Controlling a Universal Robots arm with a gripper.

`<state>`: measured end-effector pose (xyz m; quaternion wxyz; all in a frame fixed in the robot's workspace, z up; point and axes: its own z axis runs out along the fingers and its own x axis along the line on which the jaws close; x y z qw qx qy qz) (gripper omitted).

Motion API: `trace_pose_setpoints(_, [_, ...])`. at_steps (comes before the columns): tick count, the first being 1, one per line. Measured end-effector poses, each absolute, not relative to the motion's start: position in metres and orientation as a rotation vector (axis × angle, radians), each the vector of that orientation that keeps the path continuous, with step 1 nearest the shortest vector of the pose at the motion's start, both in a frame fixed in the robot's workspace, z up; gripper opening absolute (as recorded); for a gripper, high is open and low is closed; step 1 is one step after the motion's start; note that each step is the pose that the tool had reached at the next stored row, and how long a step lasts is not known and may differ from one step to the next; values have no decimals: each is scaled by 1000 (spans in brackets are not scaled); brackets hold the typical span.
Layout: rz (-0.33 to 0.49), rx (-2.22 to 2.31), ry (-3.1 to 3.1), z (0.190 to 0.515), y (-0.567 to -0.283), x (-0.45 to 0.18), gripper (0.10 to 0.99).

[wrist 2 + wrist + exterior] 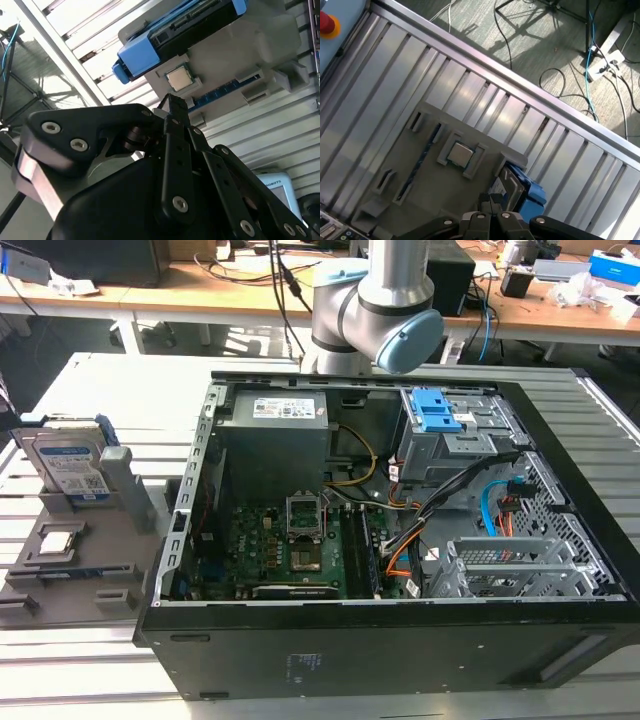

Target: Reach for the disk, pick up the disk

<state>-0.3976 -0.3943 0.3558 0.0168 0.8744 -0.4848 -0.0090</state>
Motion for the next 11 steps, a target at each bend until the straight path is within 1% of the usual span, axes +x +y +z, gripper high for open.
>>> trace_pose_setpoints(11, [-25, 2805, -1335, 356, -394, -398, 106])
